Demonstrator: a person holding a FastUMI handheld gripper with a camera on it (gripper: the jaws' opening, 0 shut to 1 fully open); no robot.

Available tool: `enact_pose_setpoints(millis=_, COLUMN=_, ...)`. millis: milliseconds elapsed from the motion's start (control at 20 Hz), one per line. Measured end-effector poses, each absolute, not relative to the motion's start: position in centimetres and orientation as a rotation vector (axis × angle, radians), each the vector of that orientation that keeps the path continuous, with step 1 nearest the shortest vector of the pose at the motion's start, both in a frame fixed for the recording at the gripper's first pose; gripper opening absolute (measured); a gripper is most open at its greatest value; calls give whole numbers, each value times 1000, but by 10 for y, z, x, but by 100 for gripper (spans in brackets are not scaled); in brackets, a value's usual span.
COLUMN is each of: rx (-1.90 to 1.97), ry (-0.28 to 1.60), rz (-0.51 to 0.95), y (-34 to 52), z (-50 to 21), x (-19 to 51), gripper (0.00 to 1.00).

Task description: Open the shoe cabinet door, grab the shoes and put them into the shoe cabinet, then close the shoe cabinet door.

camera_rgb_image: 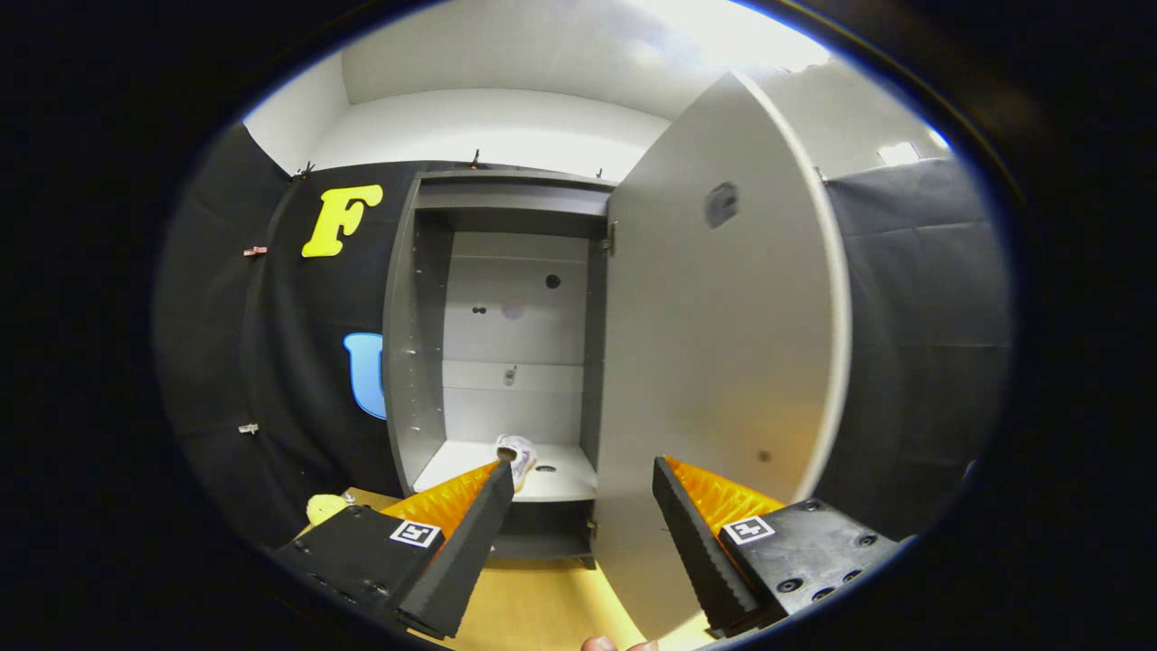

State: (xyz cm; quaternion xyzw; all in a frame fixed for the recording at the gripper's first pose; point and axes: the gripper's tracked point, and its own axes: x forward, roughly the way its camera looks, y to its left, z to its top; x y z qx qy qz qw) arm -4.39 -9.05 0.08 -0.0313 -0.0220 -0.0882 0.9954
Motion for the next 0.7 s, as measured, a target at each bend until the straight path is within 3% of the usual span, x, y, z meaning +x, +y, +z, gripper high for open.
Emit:
enact_pose_setpoints(millis=400, rx=-93, ry=6, rz=-383, y=-203, z=-18, x=-114, gripper=97)
enact_pose_setpoints(millis=700, rx=-32, ry=49, rz=-492, y=-286, z=-29, x=-82, gripper=98)
